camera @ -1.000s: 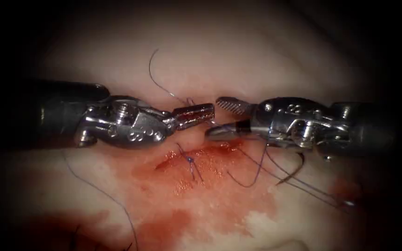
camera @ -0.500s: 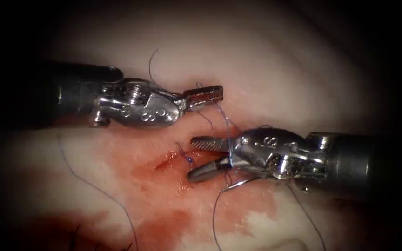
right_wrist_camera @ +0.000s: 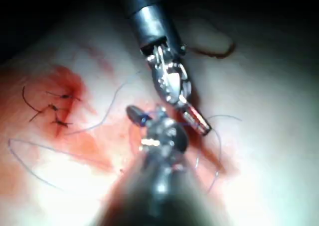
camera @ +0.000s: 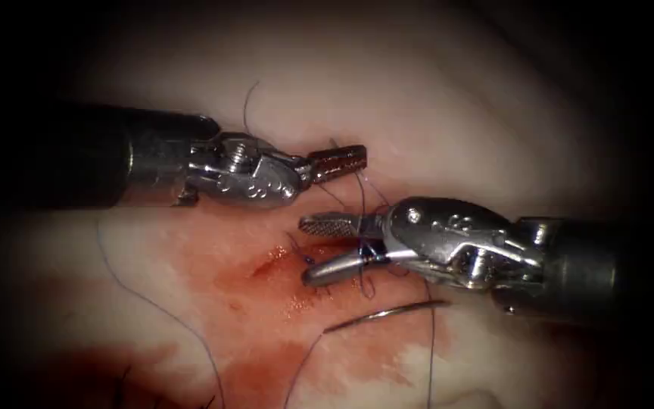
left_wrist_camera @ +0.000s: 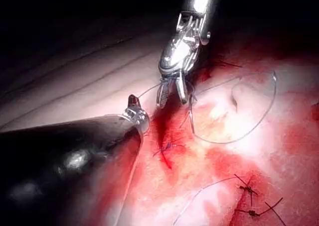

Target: Wound Closure

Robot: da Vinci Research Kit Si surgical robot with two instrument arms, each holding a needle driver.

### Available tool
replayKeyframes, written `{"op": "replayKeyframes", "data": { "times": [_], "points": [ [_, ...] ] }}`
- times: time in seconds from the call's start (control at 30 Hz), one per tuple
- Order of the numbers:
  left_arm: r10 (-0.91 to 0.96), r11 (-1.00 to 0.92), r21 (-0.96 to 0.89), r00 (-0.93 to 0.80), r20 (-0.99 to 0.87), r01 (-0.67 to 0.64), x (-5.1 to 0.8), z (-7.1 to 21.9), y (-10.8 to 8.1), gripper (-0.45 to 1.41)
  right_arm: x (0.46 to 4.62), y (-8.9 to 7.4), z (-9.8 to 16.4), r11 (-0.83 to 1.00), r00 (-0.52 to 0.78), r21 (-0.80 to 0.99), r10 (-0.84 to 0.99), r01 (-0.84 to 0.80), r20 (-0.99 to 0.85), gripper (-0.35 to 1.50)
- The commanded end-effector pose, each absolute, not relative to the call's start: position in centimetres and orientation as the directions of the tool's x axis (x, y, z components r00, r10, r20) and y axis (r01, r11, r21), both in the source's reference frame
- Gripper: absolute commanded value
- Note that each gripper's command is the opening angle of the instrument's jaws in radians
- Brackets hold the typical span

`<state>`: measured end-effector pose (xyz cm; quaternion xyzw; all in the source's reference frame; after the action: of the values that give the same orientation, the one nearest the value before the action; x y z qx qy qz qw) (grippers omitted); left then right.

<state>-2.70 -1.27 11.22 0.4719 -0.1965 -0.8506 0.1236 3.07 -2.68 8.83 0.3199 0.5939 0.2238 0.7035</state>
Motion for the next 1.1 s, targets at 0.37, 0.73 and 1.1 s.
{"op": "replayKeyframes", "data": {
  "times": [0.37, 0.73, 1.1],
  "points": [
    [-0.392, -0.897, 0.441, -0.521, -0.759, 0.031, -2.79, 11.35, -1.39, -0.45, 3.02, -2.40, 8.76, 0.705, -0.034, 0.708, 0.708, -0.031, -0.706, 0.34],
    [-0.399, -0.897, 0.441, -0.507, -0.764, 0.042, -2.67, 11.07, -1.69, -0.45, 2.89, -2.33, 8.84, 0.692, -0.132, 0.689, 0.678, -0.215, -0.723, 0.36],
    [-0.389, -0.902, 0.430, -0.504, -0.771, 0.039, -2.74, 10.77, -1.77, -0.45, 2.65, -2.34, 9.03, 0.689, 0.040, 0.588, 0.662, -0.423, -0.748, 0.24]
  ]
}}
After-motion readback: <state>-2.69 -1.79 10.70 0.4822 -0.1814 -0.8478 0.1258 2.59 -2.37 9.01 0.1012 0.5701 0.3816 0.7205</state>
